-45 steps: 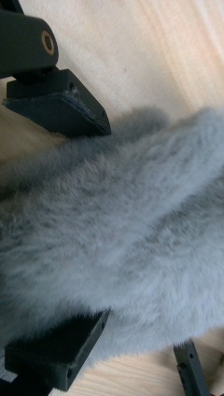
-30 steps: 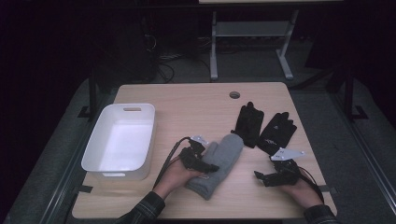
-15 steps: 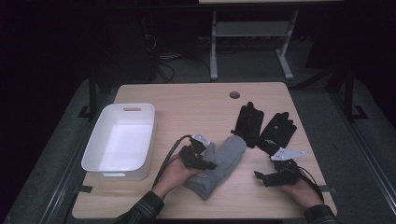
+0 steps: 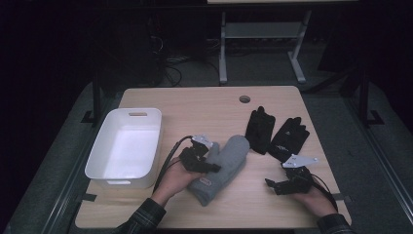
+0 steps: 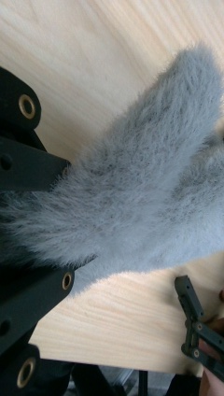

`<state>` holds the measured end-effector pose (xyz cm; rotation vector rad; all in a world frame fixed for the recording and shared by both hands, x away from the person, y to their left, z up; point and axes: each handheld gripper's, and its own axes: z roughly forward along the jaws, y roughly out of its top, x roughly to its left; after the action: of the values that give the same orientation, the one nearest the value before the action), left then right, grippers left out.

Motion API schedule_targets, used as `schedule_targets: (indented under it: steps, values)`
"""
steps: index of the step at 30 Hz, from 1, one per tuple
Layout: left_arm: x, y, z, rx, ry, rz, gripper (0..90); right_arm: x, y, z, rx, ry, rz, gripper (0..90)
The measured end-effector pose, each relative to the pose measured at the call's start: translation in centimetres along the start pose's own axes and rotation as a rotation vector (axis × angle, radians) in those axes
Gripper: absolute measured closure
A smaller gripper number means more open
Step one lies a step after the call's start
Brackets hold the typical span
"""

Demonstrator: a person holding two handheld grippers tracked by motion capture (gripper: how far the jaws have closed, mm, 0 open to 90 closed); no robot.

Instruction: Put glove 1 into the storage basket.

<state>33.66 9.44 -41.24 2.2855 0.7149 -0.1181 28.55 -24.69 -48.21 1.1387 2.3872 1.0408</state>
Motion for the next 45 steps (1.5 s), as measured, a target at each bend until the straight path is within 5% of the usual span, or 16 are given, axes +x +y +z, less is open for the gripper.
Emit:
schedule_targets:
  steps: [9, 22, 34, 45]
  values:
    - [-0.5, 1.0, -3.0, -0.060, 0.032, 0.016, 79.0, 0.0, 0.0, 0.0, -0.001, 0.000, 0.003, 11.0]
    - [1.5, 1.6, -11.8, -0.161, 0.132, -0.029, 78.9, 0.0, 0.0, 0.0, -0.003, 0.000, 0.005, 11.0]
    - [5.2, -1.8, -19.6, -0.232, 0.254, -0.142, 78.8, 0.0, 0.0, 0.0, -0.002, -0.006, 0.007, 11.0]
    - [9.5, -6.4, -23.2, -0.238, 0.335, -0.272, 78.8, 0.0, 0.0, 0.1, -0.002, -0.014, 0.012, 11.0]
